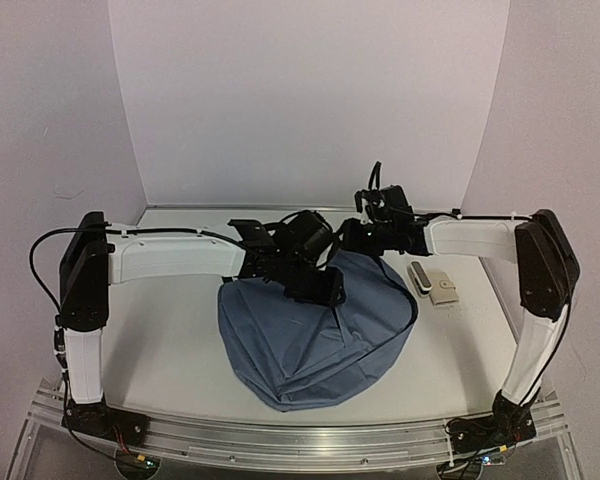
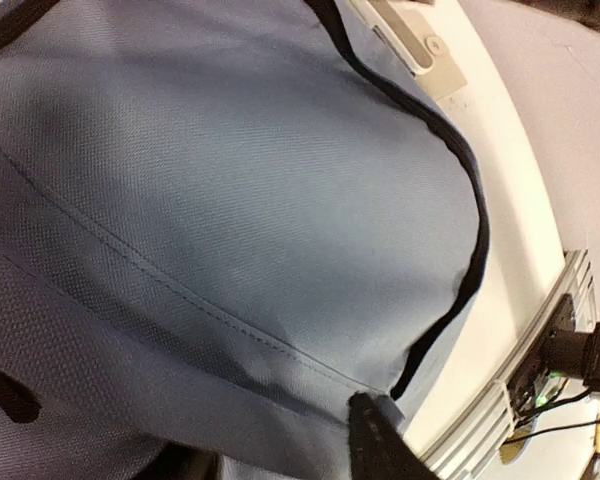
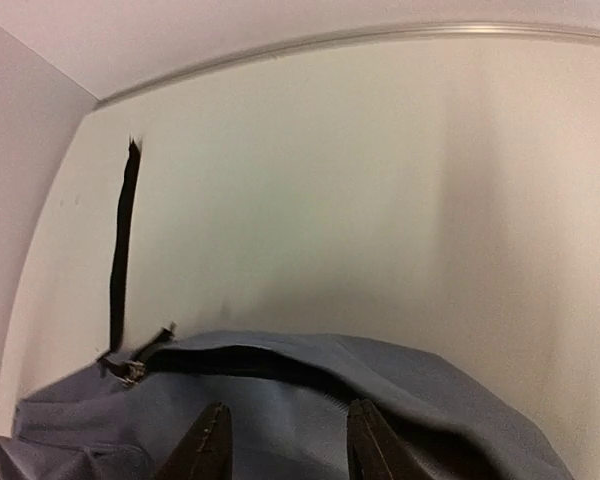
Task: Pack the student bag
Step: Adjust the student bag at the center of the board.
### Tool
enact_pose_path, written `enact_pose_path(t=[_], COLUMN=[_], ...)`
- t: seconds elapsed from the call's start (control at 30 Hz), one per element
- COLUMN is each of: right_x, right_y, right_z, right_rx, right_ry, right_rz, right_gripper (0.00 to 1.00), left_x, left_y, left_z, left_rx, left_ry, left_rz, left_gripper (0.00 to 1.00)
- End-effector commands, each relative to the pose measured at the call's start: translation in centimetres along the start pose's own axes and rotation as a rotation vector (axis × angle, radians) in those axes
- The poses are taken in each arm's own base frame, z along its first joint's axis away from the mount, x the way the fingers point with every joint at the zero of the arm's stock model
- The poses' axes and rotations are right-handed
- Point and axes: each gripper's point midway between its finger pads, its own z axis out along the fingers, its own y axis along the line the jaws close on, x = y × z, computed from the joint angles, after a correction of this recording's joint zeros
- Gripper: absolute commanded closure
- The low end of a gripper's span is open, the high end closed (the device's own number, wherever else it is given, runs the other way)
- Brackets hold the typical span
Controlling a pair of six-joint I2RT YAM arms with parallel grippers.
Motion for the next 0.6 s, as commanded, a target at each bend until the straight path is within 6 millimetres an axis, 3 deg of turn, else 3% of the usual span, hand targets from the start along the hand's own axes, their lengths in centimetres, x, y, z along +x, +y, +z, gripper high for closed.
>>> enact_pose_path(t=[0.0, 0.1, 0.23, 0.33, 0.43, 0.57], right_x=[-4.3, -5.0, -3.7, -2.3, -0.2, 2.9], right_y=[1.4, 0.6, -0.7, -1.3, -2.5, -4.6], right_z=[-4.7, -8.4, -12.1, -14.4, -15.7, -16.3], right_rx=[0.022, 0.073, 0.104, 0.093, 0.106, 0.149], right_ry=[-0.121, -0.171, -0.194, -0.197, -0.175, -0.141], right_rz=[-0.064, -0.042, 0.026, 0.084, 0.142, 0.214], right_gripper=[0.44, 0.34, 0.22, 0.15, 0.10, 0.06], left_x=[-4.9, -5.2, -5.3, -5.3, -5.2, -5.2], left_y=[-2.2, -0.6, 3.0, 6.4, 8.3, 9.4], left_z=[-6.0, -8.5, -11.3, -12.3, -12.9, -12.5], left_rx=[0.029, -0.001, -0.027, -0.049, -0.012, 0.017], left_ry=[-0.198, -0.224, -0.237, -0.225, -0.211, -0.189], left_rz=[0.069, 0.080, 0.047, 0.021, 0.027, 0.079], left_gripper=[0.37, 0.26, 0.20, 0.17, 0.16, 0.16])
